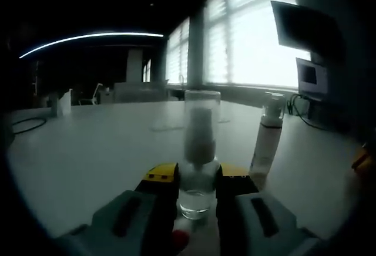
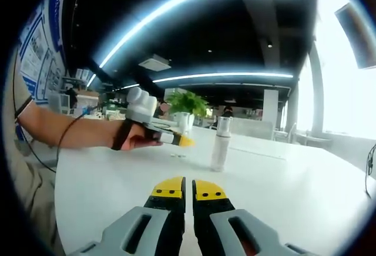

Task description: Clamp pump bottle remove cover press pump head put on cover

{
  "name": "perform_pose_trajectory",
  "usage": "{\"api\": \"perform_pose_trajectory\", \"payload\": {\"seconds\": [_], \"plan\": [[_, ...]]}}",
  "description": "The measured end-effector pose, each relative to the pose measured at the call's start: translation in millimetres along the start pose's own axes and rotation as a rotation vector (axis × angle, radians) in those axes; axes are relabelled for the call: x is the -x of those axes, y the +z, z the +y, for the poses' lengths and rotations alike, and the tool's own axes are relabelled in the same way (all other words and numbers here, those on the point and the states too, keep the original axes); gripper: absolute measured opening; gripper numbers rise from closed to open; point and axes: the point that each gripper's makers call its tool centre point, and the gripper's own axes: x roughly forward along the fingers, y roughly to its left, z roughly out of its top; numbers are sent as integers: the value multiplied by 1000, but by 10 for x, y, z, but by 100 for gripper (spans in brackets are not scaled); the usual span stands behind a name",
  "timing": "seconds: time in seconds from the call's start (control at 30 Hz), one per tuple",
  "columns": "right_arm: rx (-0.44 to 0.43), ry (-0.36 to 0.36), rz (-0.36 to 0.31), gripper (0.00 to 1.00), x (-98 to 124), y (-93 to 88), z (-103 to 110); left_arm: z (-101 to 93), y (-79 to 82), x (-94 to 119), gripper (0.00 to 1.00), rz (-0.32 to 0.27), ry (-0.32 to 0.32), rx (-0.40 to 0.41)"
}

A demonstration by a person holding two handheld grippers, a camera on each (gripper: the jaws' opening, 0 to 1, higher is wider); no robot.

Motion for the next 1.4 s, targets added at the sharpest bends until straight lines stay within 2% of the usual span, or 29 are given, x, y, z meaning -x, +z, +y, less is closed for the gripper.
{"api": "perform_pose_trajectory", "payload": {"seconds": [0.33, 0.47, 0.73, 0.83, 1.2, 1.4], "plan": [[-4, 1, 1, 0, 0, 0, -4, -20, 55, 33, 16, -7, -13, -7], [-3, 0, 1, 0, -1, -5, -5, -105, 99, 116, 16, -8, -28, -20], [0, 0, 2, 0, -2, -7, -3, -134, 239, 241, 16, -39, -42, -35], [2, -1, 2, 0, -1, -5, -1, -191, 258, 325, 16, -48, -45, -36], [3, 0, 4, 0, -5, -11, -5, -215, 264, 476, 16, -56, -61, -31], [4, -1, 5, 0, -7, -11, -6, -252, 338, 576, 16, -67, -86, -31]]}}
